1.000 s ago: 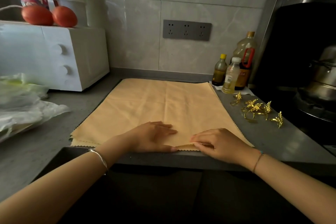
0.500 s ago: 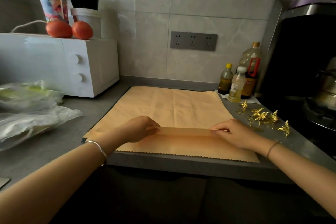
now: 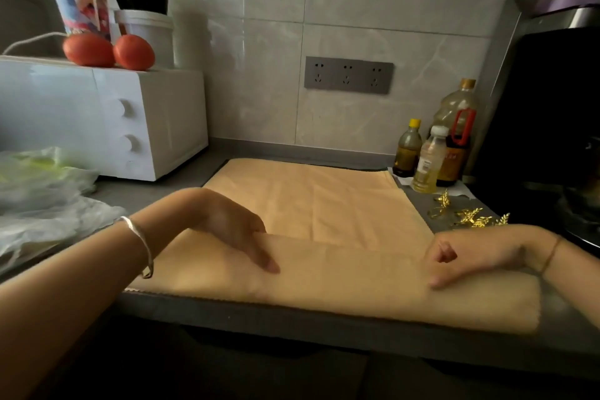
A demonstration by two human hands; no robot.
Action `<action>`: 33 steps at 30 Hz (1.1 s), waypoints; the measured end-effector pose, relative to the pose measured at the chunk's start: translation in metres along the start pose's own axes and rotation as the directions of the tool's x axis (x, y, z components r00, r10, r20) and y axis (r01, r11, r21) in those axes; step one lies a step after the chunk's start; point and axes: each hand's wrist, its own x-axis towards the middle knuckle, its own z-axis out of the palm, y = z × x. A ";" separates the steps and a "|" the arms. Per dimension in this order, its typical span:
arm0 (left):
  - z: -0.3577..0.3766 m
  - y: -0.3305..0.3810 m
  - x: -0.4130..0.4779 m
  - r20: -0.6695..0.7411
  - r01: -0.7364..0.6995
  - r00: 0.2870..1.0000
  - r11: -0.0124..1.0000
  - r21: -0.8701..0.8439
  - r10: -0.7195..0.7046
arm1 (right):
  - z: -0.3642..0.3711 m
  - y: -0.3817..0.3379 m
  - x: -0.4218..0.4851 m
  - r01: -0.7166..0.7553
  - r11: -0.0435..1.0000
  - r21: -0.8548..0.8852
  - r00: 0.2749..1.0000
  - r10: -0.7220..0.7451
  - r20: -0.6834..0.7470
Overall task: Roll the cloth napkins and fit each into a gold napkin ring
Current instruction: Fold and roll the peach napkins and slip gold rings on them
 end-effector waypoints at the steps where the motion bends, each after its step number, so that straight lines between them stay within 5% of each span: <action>1: -0.006 -0.005 0.002 0.015 -0.033 0.999 0.999 -0.031 0.033 | -0.008 -0.001 0.002 0.001 1.000 0.003 1.000 -0.001 -0.010; 6: -0.043 -0.045 0.040 -0.287 -0.128 0.949 0.992 0.017 0.127 | -0.056 0.010 0.039 -0.056 0.992 -0.112 0.965 0.025 -0.263; 9: -0.072 -0.069 0.081 -0.546 -0.097 0.829 0.992 0.075 0.122 | -0.085 0.030 0.077 -0.081 0.979 -0.189 0.896 -0.011 -0.443; 13: -0.095 -0.074 0.143 -0.698 -0.052 0.710 0.995 0.083 0.095 | -0.117 0.060 0.135 -0.139 0.966 -0.217 0.779 -0.028 -0.626; 17: -0.108 -0.079 0.193 -0.764 -0.006 0.637 0.992 0.128 0.103 | -0.138 0.082 0.176 -0.192 0.962 -0.192 0.701 -0.003 -0.713; 23: -0.116 -0.095 0.239 -0.747 0.044 0.659 0.986 0.161 0.092 | -0.156 0.097 0.207 -0.074 0.991 -0.112 0.621 -0.042 -0.783; 33: -0.113 -0.104 0.259 -0.787 0.023 0.614 0.996 0.088 0.056 | -0.165 0.106 0.220 -0.072 0.993 -0.089 0.649 -0.021 -0.760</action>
